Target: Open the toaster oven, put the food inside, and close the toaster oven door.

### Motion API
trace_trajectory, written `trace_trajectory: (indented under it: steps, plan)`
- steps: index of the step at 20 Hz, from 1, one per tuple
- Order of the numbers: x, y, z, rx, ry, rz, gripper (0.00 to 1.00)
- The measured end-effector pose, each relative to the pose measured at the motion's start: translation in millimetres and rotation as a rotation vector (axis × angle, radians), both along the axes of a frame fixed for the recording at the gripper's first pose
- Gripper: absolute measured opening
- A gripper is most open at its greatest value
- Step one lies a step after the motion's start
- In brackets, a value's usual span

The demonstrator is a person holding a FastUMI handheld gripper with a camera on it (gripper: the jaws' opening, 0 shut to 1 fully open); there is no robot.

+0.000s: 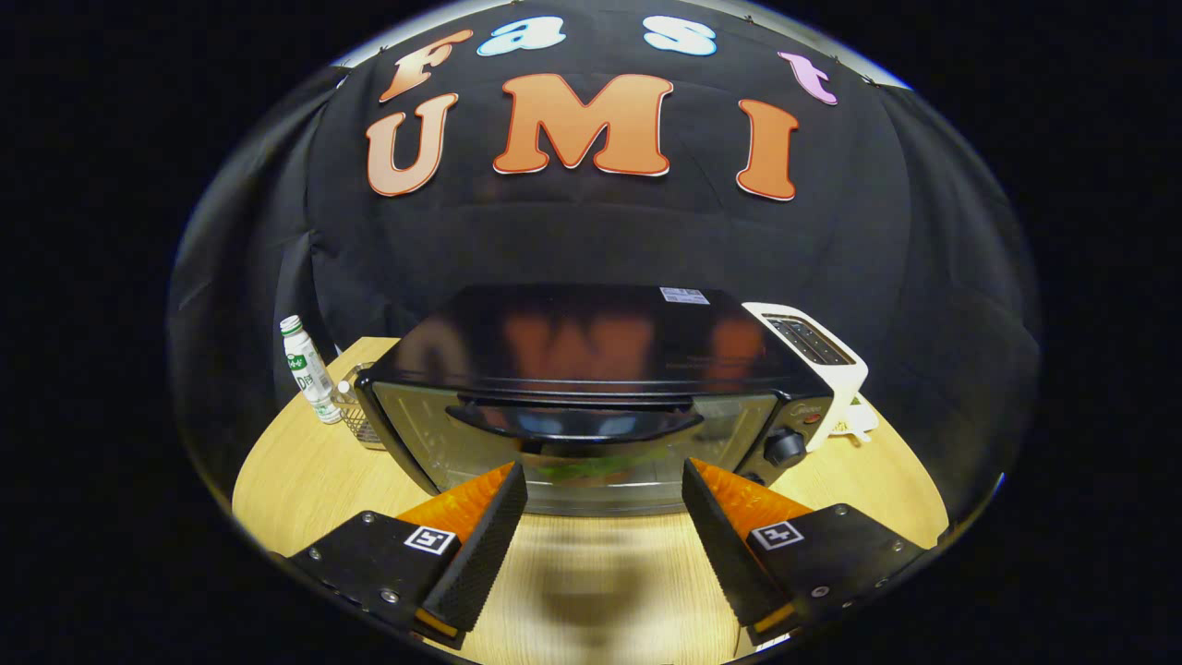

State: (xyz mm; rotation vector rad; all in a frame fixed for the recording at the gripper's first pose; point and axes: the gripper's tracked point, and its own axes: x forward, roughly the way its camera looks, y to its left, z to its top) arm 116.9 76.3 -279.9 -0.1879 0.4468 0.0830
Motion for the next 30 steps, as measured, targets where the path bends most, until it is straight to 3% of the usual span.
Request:
trace_trajectory:
  steps: [7, 13, 20, 24, 30]
  plan:
    - [-27.6, -79.7, 40.1, -0.014, -0.029, -0.099, 1.00]
    - [-43.6, -110.7, 171.6, 0.018, -0.225, -0.114, 1.00]
    - [-90.7, -91.4, 308.5, 0.070, -0.465, -0.050, 1.00]
    - [-112.7, -84.6, 335.1, 0.099, -0.543, -0.031, 1.00]
    - [-113.7, -82.6, 322.1, 0.085, -0.523, -0.030, 1.00]
